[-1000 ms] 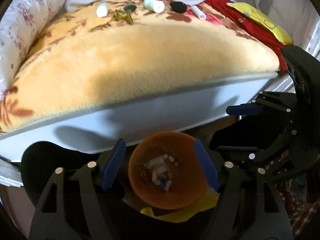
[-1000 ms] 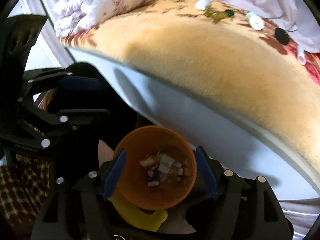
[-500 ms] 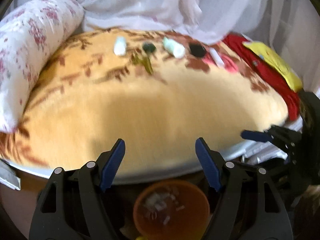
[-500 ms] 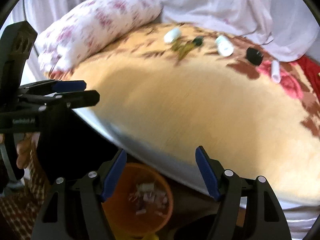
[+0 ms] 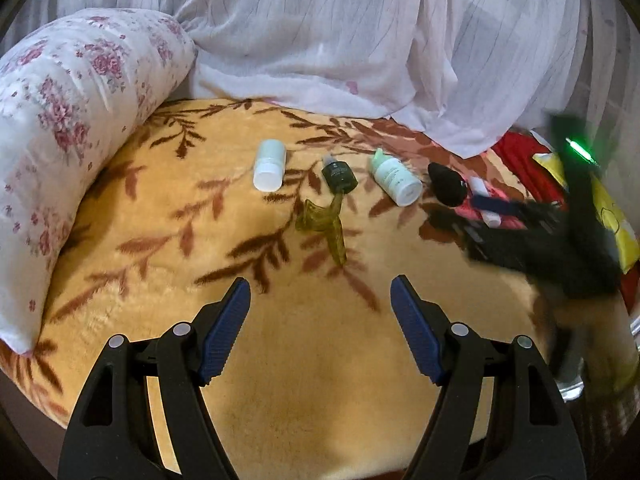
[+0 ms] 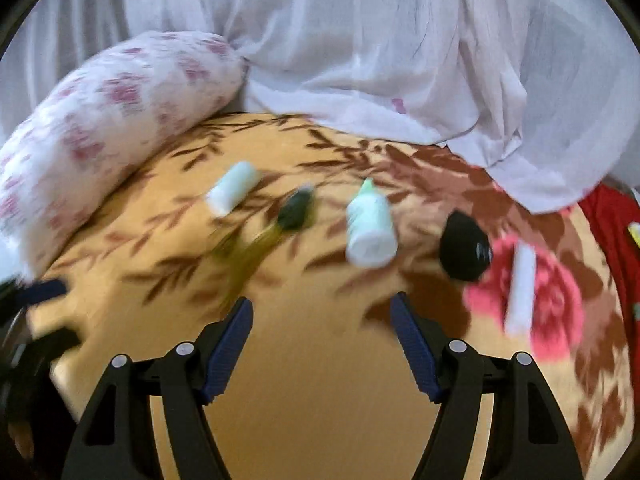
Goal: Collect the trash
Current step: 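Grasp the green-capped bottle with the right tool while the left tool grasps the yellow hair clip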
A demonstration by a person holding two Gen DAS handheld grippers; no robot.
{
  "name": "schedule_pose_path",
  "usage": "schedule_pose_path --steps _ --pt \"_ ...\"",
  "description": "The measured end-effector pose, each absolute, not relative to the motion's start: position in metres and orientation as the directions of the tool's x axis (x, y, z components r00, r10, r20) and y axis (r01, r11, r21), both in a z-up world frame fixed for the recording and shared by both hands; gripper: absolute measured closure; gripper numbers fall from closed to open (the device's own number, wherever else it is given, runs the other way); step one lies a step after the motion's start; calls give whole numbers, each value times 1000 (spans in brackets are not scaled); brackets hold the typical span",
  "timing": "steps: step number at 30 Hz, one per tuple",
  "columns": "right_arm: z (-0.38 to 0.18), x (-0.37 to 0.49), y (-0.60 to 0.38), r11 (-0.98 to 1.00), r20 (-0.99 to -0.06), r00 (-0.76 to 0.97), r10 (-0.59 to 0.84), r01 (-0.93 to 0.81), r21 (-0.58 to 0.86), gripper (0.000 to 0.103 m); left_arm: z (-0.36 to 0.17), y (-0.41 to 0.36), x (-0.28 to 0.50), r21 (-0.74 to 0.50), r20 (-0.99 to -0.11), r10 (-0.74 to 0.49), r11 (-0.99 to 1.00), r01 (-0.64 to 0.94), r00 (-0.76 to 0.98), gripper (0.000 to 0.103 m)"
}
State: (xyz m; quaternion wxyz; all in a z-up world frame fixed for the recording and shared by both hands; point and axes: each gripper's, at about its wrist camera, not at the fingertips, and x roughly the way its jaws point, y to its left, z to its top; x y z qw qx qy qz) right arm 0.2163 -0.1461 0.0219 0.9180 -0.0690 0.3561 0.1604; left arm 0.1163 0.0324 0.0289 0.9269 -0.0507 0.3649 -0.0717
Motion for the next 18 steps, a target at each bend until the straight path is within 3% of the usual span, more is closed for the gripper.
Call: schedule_pose_path --steps 10,12,13,18 --pt "-16 341 -136 974 -791 596 139 -227 0 33 17 39 137 -155 -694 -163 985 76 702 32" --pt "-24 352 -133 976 -808 577 120 -217 -10 44 16 39 144 -159 -695 -163 985 71 701 32" --pt "-31 359 -130 975 -827 552 107 -221 -21 57 16 39 147 -159 -695 -160 985 68 701 32" --pt "-25 346 -128 980 -807 587 67 -192 -58 57 9 36 175 -169 -699 -146 985 36 700 32"
